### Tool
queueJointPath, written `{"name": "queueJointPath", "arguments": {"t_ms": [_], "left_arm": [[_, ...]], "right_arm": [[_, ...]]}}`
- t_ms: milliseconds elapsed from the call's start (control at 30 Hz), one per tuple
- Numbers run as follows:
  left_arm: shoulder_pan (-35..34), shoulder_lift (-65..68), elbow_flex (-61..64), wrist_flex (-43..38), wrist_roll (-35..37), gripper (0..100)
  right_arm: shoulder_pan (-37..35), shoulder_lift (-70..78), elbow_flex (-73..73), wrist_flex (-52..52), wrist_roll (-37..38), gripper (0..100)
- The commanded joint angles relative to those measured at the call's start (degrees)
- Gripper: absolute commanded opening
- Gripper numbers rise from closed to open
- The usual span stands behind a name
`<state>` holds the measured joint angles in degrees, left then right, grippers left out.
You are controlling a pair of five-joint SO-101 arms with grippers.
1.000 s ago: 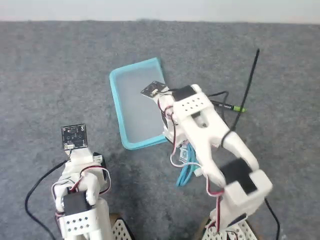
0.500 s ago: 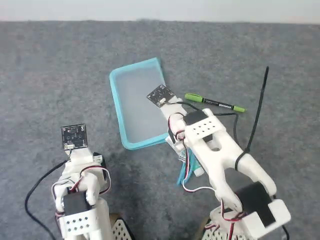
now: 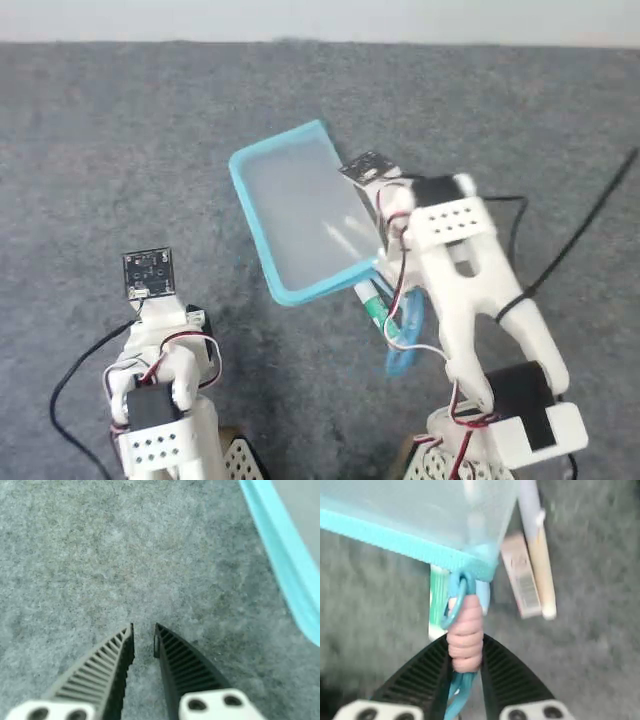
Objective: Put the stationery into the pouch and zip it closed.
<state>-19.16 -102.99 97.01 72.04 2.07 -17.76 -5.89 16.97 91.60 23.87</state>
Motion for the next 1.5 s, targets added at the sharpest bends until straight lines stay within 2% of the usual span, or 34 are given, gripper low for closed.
{"name": "queueJointPath", "arguments": {"t_ms": [0, 100, 233, 333, 533, 700, 800, 933, 1167, 1300, 1467], "left_arm": [[0.3, -1.1, -0.5, 0.3, -0.4, 6], [0.3, -1.1, -0.5, 0.3, -0.4, 6], [0.3, -1.1, -0.5, 0.3, -0.4, 6], [0.3, -1.1, -0.5, 0.3, -0.4, 6], [0.3, -1.1, -0.5, 0.3, -0.4, 6], [0.3, -1.1, -0.5, 0.3, -0.4, 6], [0.3, -1.1, -0.5, 0.3, -0.4, 6], [0.3, -1.1, -0.5, 0.3, -0.4, 6], [0.3, -1.1, -0.5, 0.3, -0.4, 6], [0.3, -1.1, -0.5, 0.3, -0.4, 6], [0.3, -1.1, -0.5, 0.3, -0.4, 6]], "right_arm": [[0.7, -3.3, -2.2, 4.8, 3.2, 3.2], [-0.7, -4.1, 4.1, -1.1, 3.2, 14.3], [-2.2, -8.7, 13.5, -16.5, 0.5, 28.4], [-3.9, -16.2, 18.0, -21.3, -0.4, 28.9], [-11.7, -34.9, 23.1, -19.1, -0.6, 28.9], [-13.8, -43.0, 26.9, -18.1, -0.4, 28.8], [-13.5, -42.3, 29.4, -22.2, -0.9, 28.8], [-13.3, -34.4, 30.3, -27.1, -2.5, 28.8], [-13.1, -21.8, 27.7, -29.0, -2.5, 28.8], [-13.5, -20.9, 27.9, -28.8, -2.5, 28.8], [-19.7, -25.9, 27.7, -30.9, -4.1, 28.8]]}}
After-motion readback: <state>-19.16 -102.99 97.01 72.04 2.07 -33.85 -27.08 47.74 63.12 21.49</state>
